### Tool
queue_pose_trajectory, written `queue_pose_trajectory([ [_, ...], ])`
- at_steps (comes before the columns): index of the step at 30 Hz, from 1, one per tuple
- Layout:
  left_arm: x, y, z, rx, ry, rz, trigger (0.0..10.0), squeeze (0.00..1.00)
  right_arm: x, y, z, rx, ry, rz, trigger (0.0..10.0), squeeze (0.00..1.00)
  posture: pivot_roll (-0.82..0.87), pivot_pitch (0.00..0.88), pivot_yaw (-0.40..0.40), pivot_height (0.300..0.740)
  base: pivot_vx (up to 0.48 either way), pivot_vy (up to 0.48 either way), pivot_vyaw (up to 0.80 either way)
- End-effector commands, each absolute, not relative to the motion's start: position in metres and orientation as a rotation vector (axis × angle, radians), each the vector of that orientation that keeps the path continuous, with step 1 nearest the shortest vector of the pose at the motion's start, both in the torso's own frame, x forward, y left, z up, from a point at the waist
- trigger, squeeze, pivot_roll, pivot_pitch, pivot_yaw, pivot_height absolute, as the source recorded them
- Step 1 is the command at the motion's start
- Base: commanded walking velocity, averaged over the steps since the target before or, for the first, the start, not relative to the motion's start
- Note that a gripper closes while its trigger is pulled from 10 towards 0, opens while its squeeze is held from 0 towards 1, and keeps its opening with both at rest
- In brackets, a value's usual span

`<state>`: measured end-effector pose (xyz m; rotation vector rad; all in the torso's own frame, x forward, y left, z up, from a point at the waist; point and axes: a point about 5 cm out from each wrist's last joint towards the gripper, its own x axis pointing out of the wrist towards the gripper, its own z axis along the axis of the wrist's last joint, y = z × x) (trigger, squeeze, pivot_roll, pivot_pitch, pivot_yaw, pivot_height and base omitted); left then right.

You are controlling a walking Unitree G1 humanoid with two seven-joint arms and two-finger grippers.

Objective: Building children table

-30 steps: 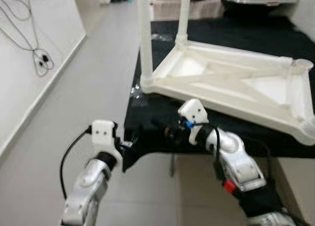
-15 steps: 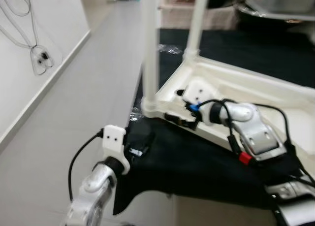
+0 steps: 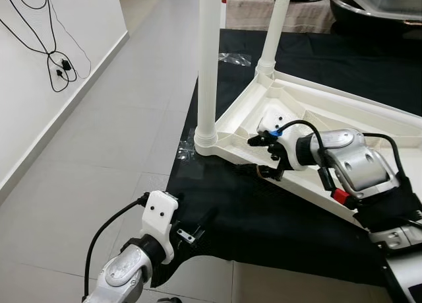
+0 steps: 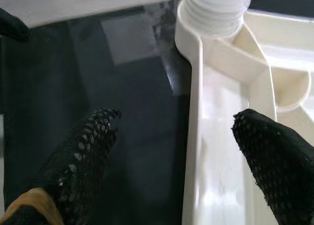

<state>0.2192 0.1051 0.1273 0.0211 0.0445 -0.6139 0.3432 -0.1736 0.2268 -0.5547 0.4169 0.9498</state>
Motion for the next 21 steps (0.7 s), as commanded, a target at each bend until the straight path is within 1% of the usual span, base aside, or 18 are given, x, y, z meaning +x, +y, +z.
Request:
queue_pose_trajectory([
  [1,0.217,0.105,0.126,0.039,0.042,-0.626,10.0,0.0,0.344,-0.17,0.214,-0.575,0.456,0.917,10.0,0.0,0.0,0.217,-0.029,0.74,0.0,0.0,0.0],
  [3,0.217,0.104,0.127,0.04,0.04,-0.627,10.0,0.0,0.347,-0.168,0.211,-0.578,0.46,0.886,10.0,0.0,0.0,0.217,-0.029,0.74,0.0,0.0,0.0],
  [4,0.217,0.104,0.127,0.041,0.04,-0.629,10.0,0.0,0.35,-0.166,0.208,-0.571,0.459,0.854,5.9,0.0,0.0,0.217,-0.029,0.74,0.0,0.0,0.0],
  [5,0.217,0.104,0.127,0.043,0.039,-0.629,10.0,0.0,0.352,-0.164,0.203,-0.566,0.469,0.816,3.9,0.0,0.01,0.216,-0.027,0.74,0.0,0.0,0.0],
  [6,0.217,0.104,0.127,0.043,0.039,-0.629,10.0,0.0,0.352,-0.164,0.203,-0.566,0.469,0.816,3.9,0.0,0.01,0.216,-0.027,0.74,0.0,0.0,0.0],
  [7,0.217,0.104,0.127,0.044,0.04,-0.63,10.0,0.0,0.353,-0.164,0.201,-0.562,0.481,0.795,3.4,0.0,0.01,0.216,-0.027,0.74,0.0,0.0,0.0],
  [8,0.217,0.104,0.127,0.046,0.04,-0.629,10.0,0.0,0.354,-0.164,0.198,-0.566,0.498,0.775,1.7,0.0,0.01,0.216,-0.027,0.74,0.0,0.0,0.0],
  [10,0.217,0.104,0.127,0.046,0.04,-0.629,10.0,0.0,0.354,-0.164,0.198,-0.566,0.498,0.775,1.7,0.0,0.01,0.216,-0.027,0.74,0.0,0.0,0.0],
  [11,0.217,0.104,0.128,0.047,0.04,-0.628,10.0,0.0,0.353,-0.165,0.193,-0.591,0.522,0.768,0.2,0.0,0.01,0.216,-0.027,0.74,0.0,0.0,0.0],
  [12,0.217,0.104,0.128,0.047,0.039,-0.628,10.0,0.0,0.351,-0.165,0.189,-0.609,0.545,0.771,0.0,0.0,0.01,0.216,-0.027,0.74,0.0,0.0,0.0],
  [15,0.217,0.104,0.128,0.05,0.038,-0.628,10.0,0.0,0.347,-0.163,0.182,-0.63,0.583,0.768,0.0,0.0,0.0,0.22,-0.028,0.74,0.0,0.0,0.0],
  [21,0.217,0.104,0.128,0.053,0.037,-0.63,10.0,0.0,0.348,-0.158,0.181,-0.628,0.583,0.749,0.0,0.0,0.0,0.22,-0.028,0.74,0.0,0.0,0.0],
])
